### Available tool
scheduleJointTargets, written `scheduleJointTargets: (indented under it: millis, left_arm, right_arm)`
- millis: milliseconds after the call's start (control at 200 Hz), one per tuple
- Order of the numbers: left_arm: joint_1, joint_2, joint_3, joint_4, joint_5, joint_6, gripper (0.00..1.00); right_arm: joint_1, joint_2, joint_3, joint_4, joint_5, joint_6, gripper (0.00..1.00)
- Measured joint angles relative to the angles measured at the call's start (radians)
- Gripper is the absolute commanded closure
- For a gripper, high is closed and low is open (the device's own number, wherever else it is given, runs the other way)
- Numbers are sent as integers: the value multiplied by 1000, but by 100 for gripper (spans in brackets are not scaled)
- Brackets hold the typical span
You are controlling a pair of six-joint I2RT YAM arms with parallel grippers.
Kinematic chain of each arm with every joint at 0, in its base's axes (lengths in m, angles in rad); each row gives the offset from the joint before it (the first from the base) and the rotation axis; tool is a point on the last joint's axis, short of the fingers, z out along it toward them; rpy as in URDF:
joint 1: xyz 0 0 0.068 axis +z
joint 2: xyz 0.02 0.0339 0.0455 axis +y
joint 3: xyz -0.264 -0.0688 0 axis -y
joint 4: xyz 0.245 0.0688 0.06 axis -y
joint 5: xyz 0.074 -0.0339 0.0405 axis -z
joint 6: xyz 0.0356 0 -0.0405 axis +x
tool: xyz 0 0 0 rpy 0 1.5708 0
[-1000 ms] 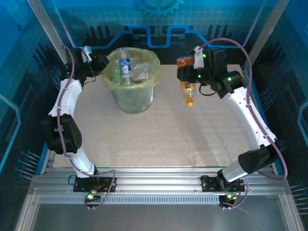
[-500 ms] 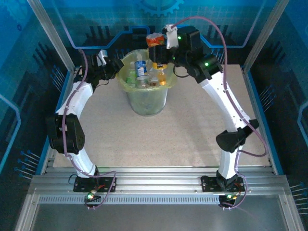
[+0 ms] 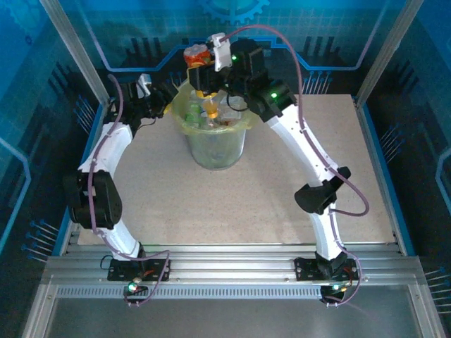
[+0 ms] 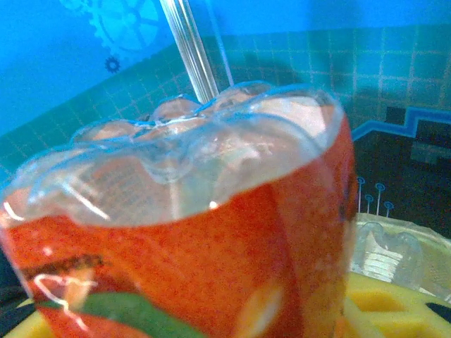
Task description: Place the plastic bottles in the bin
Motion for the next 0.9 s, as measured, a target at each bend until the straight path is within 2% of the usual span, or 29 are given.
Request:
scheduleJointTargets:
  millis: [210, 385, 695, 780, 900]
  left_arm:
    - [31, -93, -6, -29, -72, 23, 15]
    - [34, -161, -6, -85, -137, 66, 12]
    - [33, -193, 36, -135, -159, 109, 10]
    - [26, -193, 52, -137, -159, 113, 10]
    - [2, -189, 100, -156, -158, 119, 10]
  right_arm:
    - [23, 98, 55, -17, 16, -8, 43]
    - [36, 119, 56, -58, 59, 15, 39]
    - [37, 165, 67, -87, 103, 59, 23]
    - [37, 172, 67, -92, 122, 60, 15]
    - [38, 173, 67, -97, 145, 48, 9]
